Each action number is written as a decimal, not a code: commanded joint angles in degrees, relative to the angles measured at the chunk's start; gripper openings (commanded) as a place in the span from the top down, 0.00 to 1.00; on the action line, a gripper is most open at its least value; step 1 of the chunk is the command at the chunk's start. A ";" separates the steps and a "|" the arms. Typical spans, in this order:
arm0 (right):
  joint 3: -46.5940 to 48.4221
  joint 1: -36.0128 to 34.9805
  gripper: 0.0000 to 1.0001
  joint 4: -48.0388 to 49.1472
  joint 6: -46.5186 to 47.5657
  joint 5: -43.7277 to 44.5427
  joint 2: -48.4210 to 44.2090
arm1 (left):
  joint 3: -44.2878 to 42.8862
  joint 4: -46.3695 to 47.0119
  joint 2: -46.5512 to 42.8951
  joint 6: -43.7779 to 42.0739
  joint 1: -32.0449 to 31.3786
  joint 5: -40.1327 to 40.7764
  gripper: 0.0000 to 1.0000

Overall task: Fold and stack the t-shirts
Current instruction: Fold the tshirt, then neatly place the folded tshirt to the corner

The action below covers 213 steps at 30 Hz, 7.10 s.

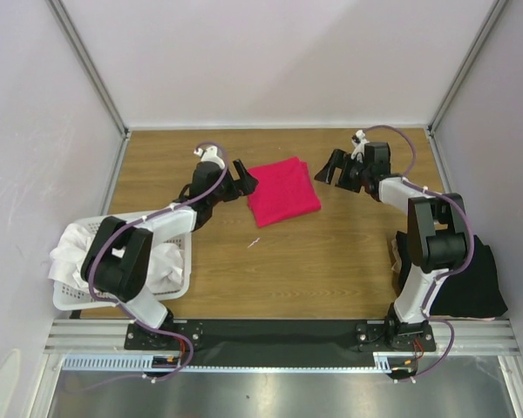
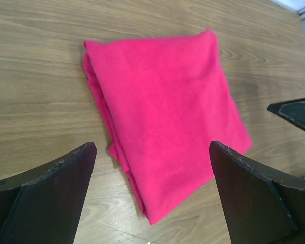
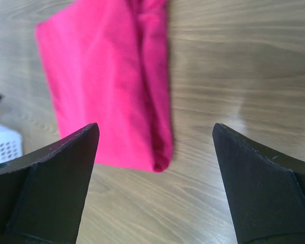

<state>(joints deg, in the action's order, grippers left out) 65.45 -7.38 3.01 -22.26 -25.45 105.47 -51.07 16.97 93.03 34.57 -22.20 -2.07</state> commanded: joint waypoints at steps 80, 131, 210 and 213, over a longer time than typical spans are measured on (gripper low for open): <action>-1.47 -17.94 1.00 -55.11 3.79 49.09 -29.00 | -19.24 -36.22 -7.08 -16.11 10.41 -9.01 0.00; -23.78 3.59 1.00 -41.24 66.73 78.80 -69.00 | -28.12 -39.29 6.11 -12.85 18.59 -14.55 0.00; -14.82 51.32 0.21 -47.56 62.95 31.68 -42.98 | -35.77 -46.77 7.16 -18.40 23.34 -21.67 0.00; -16.23 51.58 0.22 -49.06 64.01 32.22 -43.77 | -36.56 -46.94 7.77 -18.22 22.64 -21.49 0.00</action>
<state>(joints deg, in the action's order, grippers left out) 48.60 43.79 -44.99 39.42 5.04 63.13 -84.36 -30.04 101.47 17.30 1.48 -23.14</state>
